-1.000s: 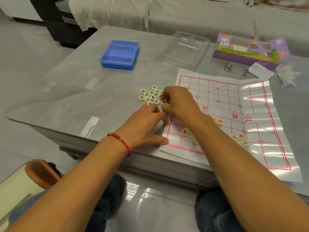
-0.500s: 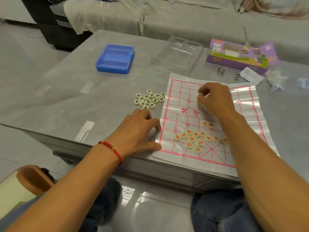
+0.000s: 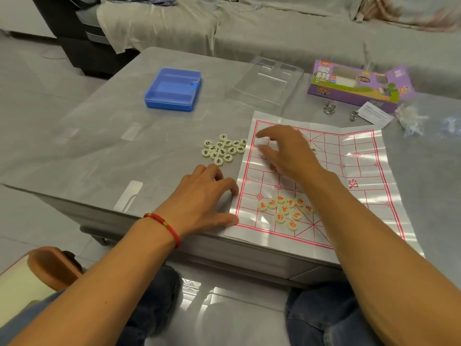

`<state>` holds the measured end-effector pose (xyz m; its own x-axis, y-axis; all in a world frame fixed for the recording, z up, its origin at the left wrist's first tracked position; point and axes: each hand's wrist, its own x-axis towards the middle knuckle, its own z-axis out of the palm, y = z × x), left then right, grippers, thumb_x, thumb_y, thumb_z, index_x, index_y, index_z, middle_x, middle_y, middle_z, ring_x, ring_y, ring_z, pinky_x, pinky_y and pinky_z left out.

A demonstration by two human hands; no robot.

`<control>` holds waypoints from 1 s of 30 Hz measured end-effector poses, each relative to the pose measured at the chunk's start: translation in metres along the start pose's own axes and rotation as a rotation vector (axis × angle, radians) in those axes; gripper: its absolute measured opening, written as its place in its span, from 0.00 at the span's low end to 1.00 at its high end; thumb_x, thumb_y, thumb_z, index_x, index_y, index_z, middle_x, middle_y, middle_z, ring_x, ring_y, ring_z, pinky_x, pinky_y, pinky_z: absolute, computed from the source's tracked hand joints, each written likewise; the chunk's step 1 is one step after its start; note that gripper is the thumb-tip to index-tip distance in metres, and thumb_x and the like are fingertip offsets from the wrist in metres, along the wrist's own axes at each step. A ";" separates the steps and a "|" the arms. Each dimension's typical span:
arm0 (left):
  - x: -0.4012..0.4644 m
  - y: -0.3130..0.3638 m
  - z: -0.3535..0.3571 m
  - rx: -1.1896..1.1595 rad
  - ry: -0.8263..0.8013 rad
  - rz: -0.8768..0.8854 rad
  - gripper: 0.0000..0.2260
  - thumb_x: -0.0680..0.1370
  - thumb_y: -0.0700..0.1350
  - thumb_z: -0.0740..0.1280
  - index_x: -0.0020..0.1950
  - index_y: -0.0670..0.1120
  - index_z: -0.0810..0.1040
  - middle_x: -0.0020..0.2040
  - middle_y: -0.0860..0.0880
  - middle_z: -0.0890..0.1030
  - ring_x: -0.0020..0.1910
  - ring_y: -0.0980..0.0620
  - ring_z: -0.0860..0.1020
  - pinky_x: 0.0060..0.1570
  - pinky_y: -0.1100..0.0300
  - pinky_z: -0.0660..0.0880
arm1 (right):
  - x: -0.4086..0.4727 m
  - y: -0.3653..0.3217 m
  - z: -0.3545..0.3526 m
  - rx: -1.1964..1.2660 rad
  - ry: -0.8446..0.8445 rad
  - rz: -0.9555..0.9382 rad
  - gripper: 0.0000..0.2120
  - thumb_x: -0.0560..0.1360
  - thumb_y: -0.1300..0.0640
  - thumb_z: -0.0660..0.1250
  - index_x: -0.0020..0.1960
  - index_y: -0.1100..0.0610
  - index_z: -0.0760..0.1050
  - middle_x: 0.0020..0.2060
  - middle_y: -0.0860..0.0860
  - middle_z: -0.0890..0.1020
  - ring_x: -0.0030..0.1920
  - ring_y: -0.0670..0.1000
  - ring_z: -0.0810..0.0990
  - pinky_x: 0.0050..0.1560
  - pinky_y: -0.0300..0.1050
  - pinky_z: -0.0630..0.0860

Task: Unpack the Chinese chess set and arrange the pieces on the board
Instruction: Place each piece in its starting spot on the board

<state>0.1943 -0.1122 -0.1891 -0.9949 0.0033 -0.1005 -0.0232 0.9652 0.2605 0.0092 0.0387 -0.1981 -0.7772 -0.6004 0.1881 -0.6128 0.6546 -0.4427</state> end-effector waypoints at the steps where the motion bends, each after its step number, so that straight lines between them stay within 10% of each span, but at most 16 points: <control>1: 0.000 0.000 0.000 0.003 0.001 0.001 0.26 0.72 0.65 0.69 0.67 0.59 0.72 0.63 0.51 0.69 0.61 0.51 0.67 0.59 0.55 0.71 | 0.002 -0.010 0.007 -0.030 -0.039 -0.070 0.17 0.80 0.51 0.66 0.68 0.49 0.75 0.68 0.48 0.76 0.68 0.52 0.71 0.69 0.52 0.66; 30: 0.002 0.000 0.002 0.003 0.006 0.009 0.26 0.73 0.64 0.69 0.68 0.58 0.71 0.62 0.50 0.69 0.62 0.50 0.66 0.60 0.54 0.70 | 0.035 -0.035 0.036 -0.155 -0.101 -0.131 0.10 0.76 0.49 0.70 0.56 0.50 0.79 0.50 0.50 0.80 0.50 0.52 0.78 0.54 0.54 0.76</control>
<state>0.1923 -0.1118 -0.1911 -0.9956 0.0103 -0.0930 -0.0142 0.9660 0.2582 0.0085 -0.0214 -0.2075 -0.6762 -0.7228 0.1428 -0.7281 0.6261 -0.2789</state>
